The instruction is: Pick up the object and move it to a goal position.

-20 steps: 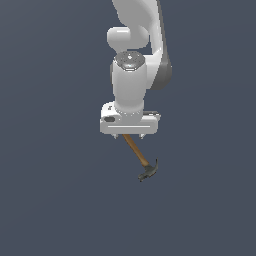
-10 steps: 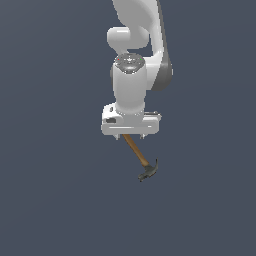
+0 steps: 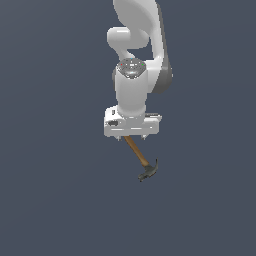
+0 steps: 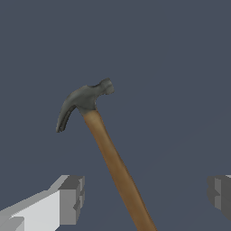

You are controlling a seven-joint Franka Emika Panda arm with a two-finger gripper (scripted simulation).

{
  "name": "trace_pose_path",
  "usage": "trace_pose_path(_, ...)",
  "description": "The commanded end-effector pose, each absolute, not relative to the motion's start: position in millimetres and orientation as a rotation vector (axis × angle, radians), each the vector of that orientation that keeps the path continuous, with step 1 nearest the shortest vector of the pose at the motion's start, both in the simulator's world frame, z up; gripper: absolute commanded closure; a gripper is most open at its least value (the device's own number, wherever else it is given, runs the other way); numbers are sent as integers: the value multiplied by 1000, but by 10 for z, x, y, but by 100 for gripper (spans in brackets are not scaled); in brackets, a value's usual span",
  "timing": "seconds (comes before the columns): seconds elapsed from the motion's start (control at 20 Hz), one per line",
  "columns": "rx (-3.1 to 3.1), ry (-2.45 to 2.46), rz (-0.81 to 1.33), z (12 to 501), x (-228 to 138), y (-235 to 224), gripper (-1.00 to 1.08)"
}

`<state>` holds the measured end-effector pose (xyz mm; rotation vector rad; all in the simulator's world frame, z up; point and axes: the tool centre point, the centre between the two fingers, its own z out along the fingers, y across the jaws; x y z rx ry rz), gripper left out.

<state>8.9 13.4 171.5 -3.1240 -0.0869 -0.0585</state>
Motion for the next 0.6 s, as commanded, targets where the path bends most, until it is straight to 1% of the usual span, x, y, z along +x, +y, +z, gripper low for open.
trace_pose_path(0.0,-3126,-134,-51,1601,46,173,-92)
trace_pose_path(0.55,-3105,-481,-11,853,-321,443,-92)
